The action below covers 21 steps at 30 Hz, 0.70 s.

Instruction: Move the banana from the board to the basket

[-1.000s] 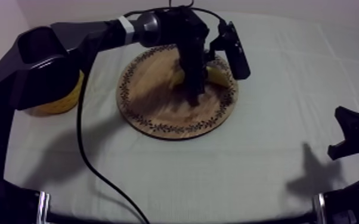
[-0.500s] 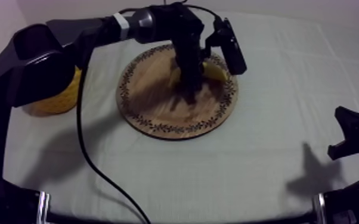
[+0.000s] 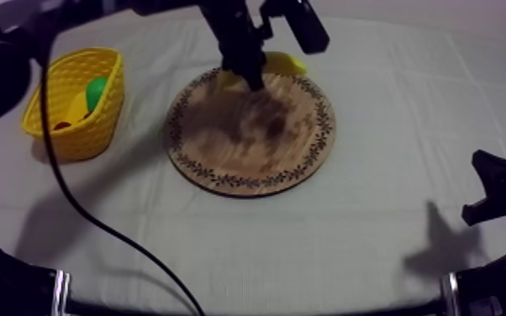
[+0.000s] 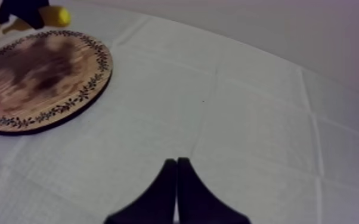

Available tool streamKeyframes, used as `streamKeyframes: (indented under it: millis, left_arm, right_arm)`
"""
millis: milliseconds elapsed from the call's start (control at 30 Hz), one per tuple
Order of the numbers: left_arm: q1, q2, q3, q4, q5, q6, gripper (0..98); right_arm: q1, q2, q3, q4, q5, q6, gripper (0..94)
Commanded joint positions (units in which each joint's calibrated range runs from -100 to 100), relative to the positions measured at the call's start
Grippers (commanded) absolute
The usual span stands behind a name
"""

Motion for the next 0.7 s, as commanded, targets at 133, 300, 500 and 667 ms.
streamKeyframes:
  millis: [133,300,500,667]
  left_arm:
    - [-1.6,-12.91,7.59,1.49,3.27,-0.93,22.4]
    - [-2.02,-23.7,17.5,1.46,4.65,-0.62,22.1]
    - [-1.38,-37.73,26.21,1.36,9.54,1.82,21.4]
    - [-0.73,-48.7,30.6,1.85,14.15,3.68,22.3]
  right_arm:
    - [0.0,0.0,-0.03,-0.02,-0.01,-0.01,0.3]
    - [0.0,0.0,-0.03,-0.02,-0.01,-0.01,0.3]
    - [0.0,0.0,-0.03,-0.02,-0.01,-0.01,0.3]
    - [0.0,0.0,-0.03,-0.02,-0.01,-0.01,0.3]
